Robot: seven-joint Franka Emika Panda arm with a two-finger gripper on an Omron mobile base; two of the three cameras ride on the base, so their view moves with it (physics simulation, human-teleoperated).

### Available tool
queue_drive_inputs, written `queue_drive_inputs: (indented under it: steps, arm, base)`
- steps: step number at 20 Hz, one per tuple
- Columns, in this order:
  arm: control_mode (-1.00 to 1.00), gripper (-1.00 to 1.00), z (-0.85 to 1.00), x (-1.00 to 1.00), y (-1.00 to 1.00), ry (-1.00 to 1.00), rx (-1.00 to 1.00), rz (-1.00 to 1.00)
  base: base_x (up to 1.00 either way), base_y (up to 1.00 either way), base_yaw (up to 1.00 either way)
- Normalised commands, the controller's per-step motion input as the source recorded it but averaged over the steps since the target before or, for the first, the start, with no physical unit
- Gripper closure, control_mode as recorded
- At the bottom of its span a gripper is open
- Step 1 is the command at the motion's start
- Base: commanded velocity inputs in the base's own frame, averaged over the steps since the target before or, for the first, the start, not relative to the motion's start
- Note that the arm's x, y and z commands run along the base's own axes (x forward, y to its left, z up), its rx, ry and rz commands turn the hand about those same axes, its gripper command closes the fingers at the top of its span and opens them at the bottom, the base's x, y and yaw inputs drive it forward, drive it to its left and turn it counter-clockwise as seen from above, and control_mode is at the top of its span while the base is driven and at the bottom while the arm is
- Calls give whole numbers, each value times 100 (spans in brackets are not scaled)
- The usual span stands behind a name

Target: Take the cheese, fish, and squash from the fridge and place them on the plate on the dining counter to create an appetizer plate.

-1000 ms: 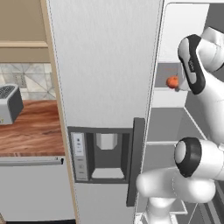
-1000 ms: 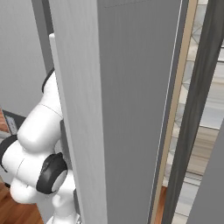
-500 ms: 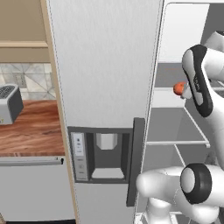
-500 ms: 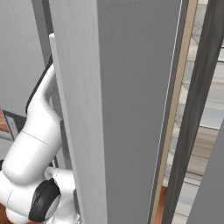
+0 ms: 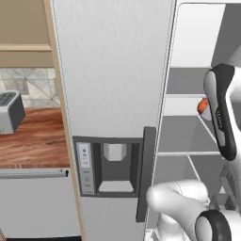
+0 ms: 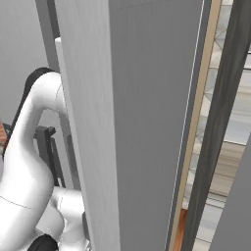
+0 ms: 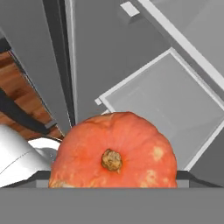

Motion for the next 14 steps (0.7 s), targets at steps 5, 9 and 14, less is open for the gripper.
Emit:
queue_drive_inputs:
  steps: [5,9,14]
  arm:
    - [-100,100,0,-59,63,0,-9,-17]
    - [-100,100,0,-89,54,-4,-9,-10]
    - [-100,100,0,-76,30,-1,-6,-11]
  base:
    - [0,0,0]
    - [0,0,0]
    - [0,0,0]
